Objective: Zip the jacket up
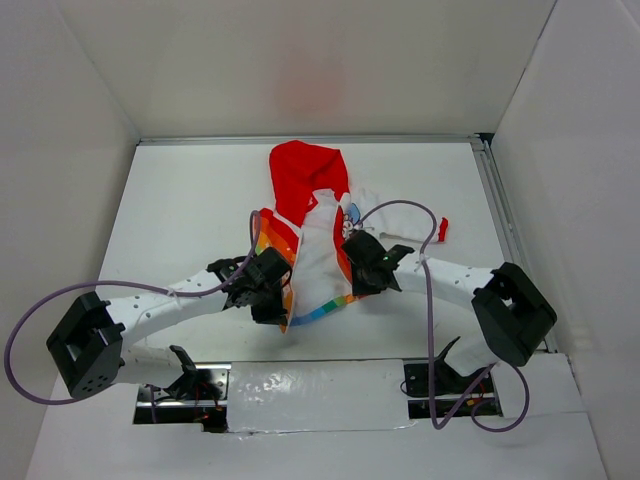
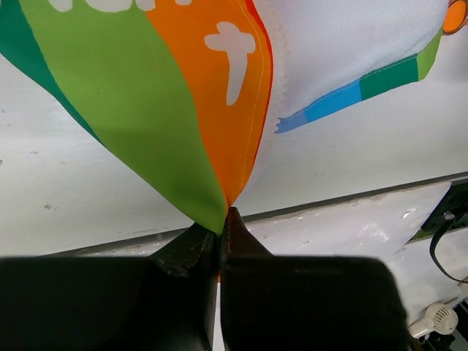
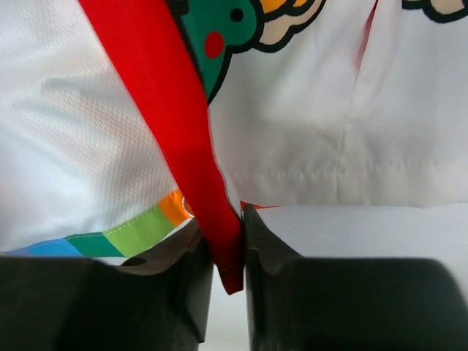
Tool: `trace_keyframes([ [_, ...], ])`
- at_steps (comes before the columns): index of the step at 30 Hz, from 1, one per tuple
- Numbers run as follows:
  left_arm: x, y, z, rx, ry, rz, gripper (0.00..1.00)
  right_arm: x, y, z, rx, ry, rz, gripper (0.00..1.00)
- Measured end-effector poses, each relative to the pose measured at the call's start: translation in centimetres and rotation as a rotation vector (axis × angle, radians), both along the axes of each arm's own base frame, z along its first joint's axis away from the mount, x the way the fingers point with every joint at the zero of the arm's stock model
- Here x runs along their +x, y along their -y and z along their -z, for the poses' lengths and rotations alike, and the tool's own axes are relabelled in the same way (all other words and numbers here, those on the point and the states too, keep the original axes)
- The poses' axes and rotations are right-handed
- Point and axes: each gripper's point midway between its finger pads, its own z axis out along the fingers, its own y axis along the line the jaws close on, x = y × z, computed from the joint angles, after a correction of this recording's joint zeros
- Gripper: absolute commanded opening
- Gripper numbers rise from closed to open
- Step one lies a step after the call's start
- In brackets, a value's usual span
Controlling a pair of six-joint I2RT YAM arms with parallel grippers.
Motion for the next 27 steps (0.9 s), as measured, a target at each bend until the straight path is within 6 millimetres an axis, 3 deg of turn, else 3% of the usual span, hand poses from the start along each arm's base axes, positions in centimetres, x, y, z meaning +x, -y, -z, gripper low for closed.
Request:
trace_keyframes([
  [4, 0.0, 0.0, 0.0, 0.000, 0.000, 0.002, 0.00, -0.1, -0.2, 0.1, -0.014, 0.000, -0.008, 0.26],
  [5, -0.1, 0.0, 0.0, 0.000, -0.001, 0.002, 0.00, -0.1, -0.2, 0.1, -0.017, -0.001, -0.010, 0.21],
  [6, -0.1, 0.0, 0.0, 0.001, -0.001, 0.002, 0.00, -0.1, -0.3, 0.2, -0.019, -0.001, -0.011, 0.06],
  [8, -0.1, 0.0, 0.0, 0.001, -0.001, 0.002, 0.00, -0.1, -0.4, 0.4, -0.031, -0.005, -0.020, 0.02],
  [11, -0.1, 0.0, 0.0, 0.001, -0.002, 0.002, 0.00, 0.1, -0.6, 0.5, -0.035, -0.007, -0.026, 0.05],
  [12, -0.1, 0.0, 0.0, 0.001, -0.001, 0.002, 0.00, 0.2, -0.7, 0.5, -0.037, -0.008, -0.028, 0.00],
  [16, -0.1, -0.1, 0.0, 0.004, -0.003, 0.003, 0.00, 0.5, -1.0, 0.6, -0.039, -0.009, -0.034, 0.00],
  [19, -0.2, -0.2, 0.1, 0.012, -0.005, 0.002, 0.00, 0.5, -1.0, 0.5, -0.035, -0.013, -0.036, 0.09],
  [27, 0.2, -0.7, -1.0, 0.016, 0.037, -0.011, 0.00, 0.7, -1.0, 0.6, -0.028, -0.023, -0.033, 0.14],
])
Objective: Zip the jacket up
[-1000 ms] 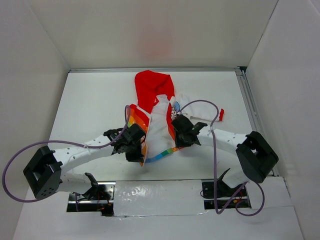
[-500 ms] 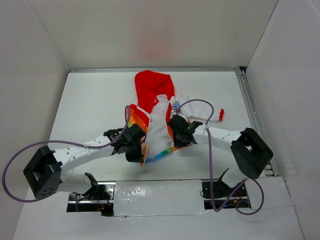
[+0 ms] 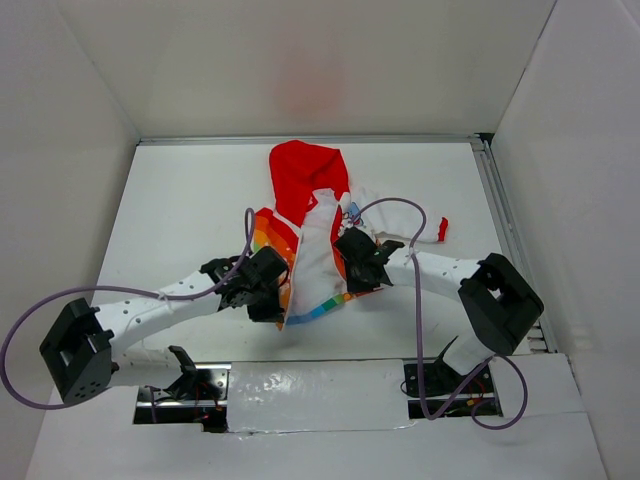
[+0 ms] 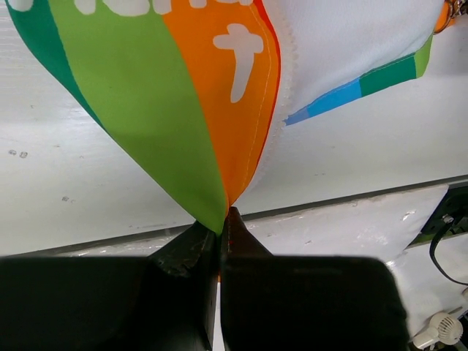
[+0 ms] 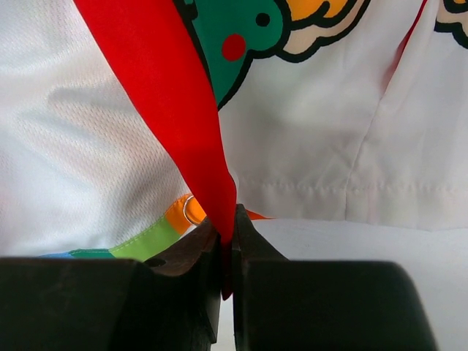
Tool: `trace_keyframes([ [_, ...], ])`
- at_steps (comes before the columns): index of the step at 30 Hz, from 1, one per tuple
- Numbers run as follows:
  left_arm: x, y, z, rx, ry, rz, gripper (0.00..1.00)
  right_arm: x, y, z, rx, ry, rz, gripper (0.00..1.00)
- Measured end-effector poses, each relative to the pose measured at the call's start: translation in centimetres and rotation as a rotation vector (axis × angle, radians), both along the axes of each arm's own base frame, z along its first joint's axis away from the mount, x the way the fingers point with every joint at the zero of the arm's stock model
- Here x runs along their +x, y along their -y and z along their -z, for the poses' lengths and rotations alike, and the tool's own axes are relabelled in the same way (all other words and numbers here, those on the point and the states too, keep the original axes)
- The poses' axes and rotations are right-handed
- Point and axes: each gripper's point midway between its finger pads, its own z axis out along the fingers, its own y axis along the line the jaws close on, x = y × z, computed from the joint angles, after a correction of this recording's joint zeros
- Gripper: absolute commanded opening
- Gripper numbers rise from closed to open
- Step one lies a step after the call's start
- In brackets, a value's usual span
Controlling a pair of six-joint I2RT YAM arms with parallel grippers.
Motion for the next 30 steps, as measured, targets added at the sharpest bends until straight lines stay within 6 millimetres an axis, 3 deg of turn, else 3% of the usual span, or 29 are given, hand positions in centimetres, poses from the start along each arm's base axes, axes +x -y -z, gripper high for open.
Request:
trace_keyframes([
  [4, -0.1, -0.2, -0.3, 0.001, 0.007, -0.003, 0.00, 0.0, 0.1, 0.0, 0.002, -0.003, 0.001, 0.17],
  [5, -0.1, -0.3, -0.3, 0.001, 0.008, -0.003, 0.00, 0.0, 0.1, 0.1, 0.001, -0.005, 0.001, 0.14],
  [6, -0.1, -0.3, -0.4, 0.002, 0.008, -0.004, 0.00, 0.0, 0.1, 0.1, 0.000, -0.006, 0.000, 0.00],
  [12, -0.1, -0.5, -0.3, 0.011, 0.009, -0.005, 0.00, 0.0, -0.2, 0.1, 0.021, -0.013, -0.014, 0.00],
  [16, 0.2, -0.4, -0.9, 0.009, 0.023, -0.005, 0.00, 0.1, -1.0, -1.6, 0.125, -0.006, -0.049, 0.00],
  [18, 0.8, 0.1, -2.1, -0.002, 0.044, -0.006, 0.00, 0.4, -2.0, -4.0, 0.236, 0.039, -0.085, 0.00],
  [20, 1.8, 0.8, -4.1, -0.027, 0.085, -0.009, 0.00, 0.9, -3.0, -7.8, 0.369, 0.125, -0.131, 0.00],
  [24, 4.7, 2.7, -9.9, -0.113, 0.217, -0.007, 0.00, 1.5, -4.0, -18.2, 0.652, 0.418, -0.243, 0.00],
  [27, 6.8, 3.9, -15.1, -0.197, 0.337, -0.001, 0.00, 0.7, -3.9, -25.0, 0.800, 0.634, -0.339, 0.00],
  [30, 8.3, 4.6, -18.5, -0.256, 0.446, 0.023, 0.00, -0.8, -4.1, -29.4, 0.905, 0.778, -0.442, 0.00],
])
